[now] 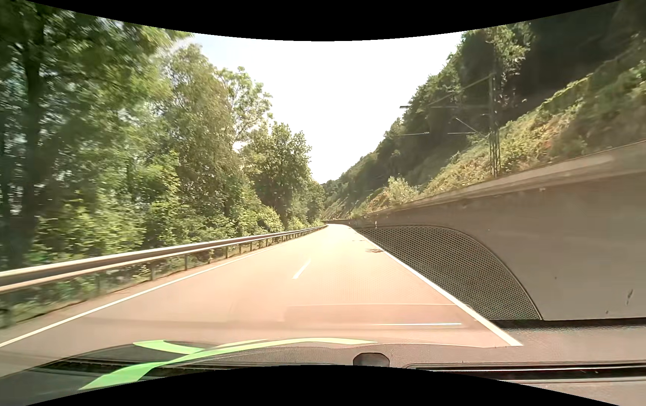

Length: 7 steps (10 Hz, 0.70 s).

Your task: Follow the waypoints while adhering to traffic rules and regulations

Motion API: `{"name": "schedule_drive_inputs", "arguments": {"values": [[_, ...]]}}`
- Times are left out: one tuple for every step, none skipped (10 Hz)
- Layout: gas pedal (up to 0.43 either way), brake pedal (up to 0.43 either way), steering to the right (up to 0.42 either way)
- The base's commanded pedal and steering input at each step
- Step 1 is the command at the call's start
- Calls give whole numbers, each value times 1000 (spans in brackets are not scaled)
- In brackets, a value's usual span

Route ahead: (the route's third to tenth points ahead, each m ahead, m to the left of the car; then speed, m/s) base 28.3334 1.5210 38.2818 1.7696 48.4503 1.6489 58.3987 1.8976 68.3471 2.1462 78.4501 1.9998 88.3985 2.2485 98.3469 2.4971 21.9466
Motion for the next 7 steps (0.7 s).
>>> {"name": "schedule_drive_inputs", "arguments": {"values": [[220,0,0],[220,0,-1],[220,0,-1],[228,0,-1],[240,0,-1],[248,0,-1],[260,0,-1]]}}
